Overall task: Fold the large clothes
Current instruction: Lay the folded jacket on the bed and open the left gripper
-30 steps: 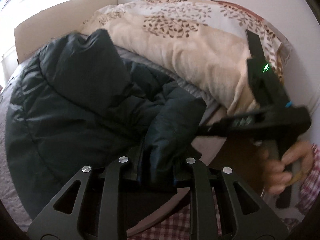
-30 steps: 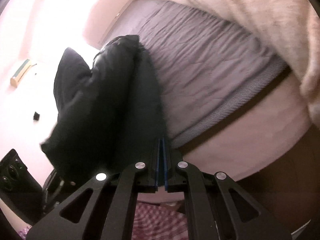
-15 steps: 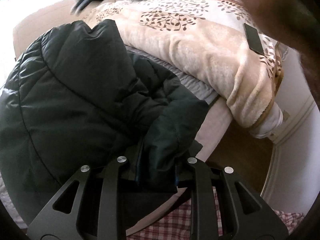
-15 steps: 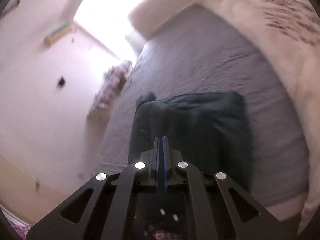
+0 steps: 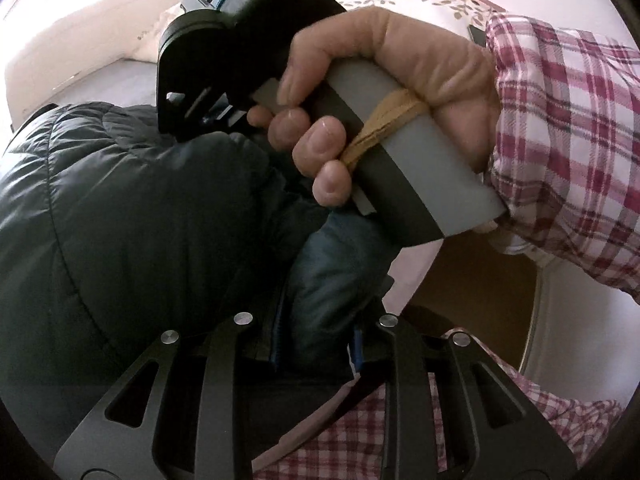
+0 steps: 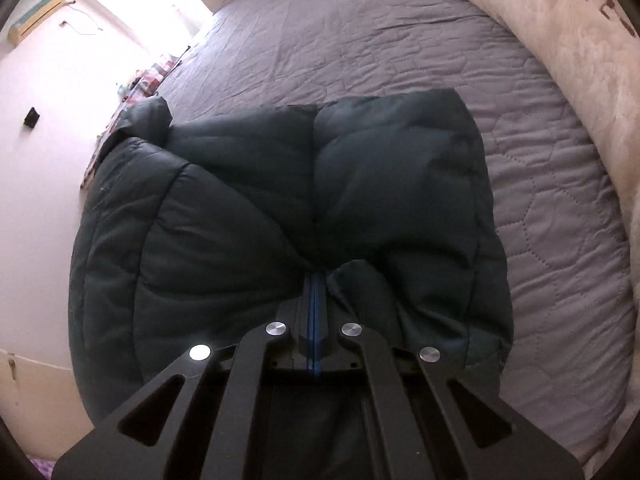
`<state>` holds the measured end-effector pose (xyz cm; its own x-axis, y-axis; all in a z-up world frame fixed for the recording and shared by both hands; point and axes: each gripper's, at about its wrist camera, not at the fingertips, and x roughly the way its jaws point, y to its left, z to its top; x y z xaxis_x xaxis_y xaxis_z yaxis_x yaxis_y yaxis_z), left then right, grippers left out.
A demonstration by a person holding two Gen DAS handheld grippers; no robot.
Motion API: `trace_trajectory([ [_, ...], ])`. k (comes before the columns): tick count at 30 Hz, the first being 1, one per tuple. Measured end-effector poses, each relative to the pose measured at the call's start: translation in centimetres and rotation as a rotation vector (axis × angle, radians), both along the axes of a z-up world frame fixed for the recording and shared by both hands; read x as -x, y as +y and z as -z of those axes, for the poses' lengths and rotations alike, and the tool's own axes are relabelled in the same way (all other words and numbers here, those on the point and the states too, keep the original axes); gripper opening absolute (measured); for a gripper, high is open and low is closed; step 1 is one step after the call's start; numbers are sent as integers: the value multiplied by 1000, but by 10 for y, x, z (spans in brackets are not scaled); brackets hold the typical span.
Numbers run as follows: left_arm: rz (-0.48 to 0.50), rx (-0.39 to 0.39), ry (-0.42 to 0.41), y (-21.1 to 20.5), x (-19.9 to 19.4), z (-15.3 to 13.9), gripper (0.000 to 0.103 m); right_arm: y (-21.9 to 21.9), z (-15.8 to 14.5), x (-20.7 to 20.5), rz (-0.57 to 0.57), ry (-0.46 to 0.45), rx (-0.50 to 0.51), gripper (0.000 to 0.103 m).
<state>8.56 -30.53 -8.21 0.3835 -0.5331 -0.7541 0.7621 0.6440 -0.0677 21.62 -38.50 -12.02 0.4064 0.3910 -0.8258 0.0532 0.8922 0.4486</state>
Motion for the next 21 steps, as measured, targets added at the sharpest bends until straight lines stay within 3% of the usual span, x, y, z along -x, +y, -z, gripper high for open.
trace_trajectory([
  [14,-36,-26,139,3,-12,-34,27,-18,2,14,18,6,-40,0],
  [18,-35,16,125,23,3,-52,48,-11,-7,18,17,-3,33,0],
  [21,-66,53,62,48,19,-77,52,-3,-12,19,24,-15,114,0],
])
